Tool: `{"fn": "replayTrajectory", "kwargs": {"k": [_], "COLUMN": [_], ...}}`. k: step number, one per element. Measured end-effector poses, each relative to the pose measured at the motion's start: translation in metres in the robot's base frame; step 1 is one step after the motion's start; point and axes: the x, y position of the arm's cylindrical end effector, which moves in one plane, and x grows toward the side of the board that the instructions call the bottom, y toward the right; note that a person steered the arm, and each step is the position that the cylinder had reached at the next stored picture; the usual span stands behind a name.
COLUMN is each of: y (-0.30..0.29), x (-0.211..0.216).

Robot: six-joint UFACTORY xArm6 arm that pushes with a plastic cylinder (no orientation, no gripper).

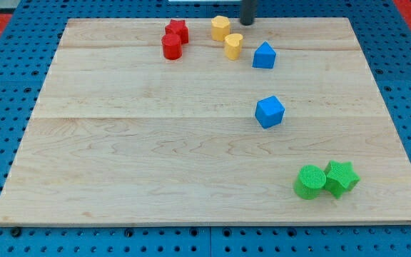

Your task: Push yellow heart into the yellow hexagon

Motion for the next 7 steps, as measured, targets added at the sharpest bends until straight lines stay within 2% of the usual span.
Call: {"fn": "replayTrajectory", "kwargs": {"k": [1,2,3,4,5,7], "y": [-0.058,-0.065,0.001,0.064,0.074,-0.029], "x": [0.014,0.018,0.015,0.051,0.071,0.076]}}
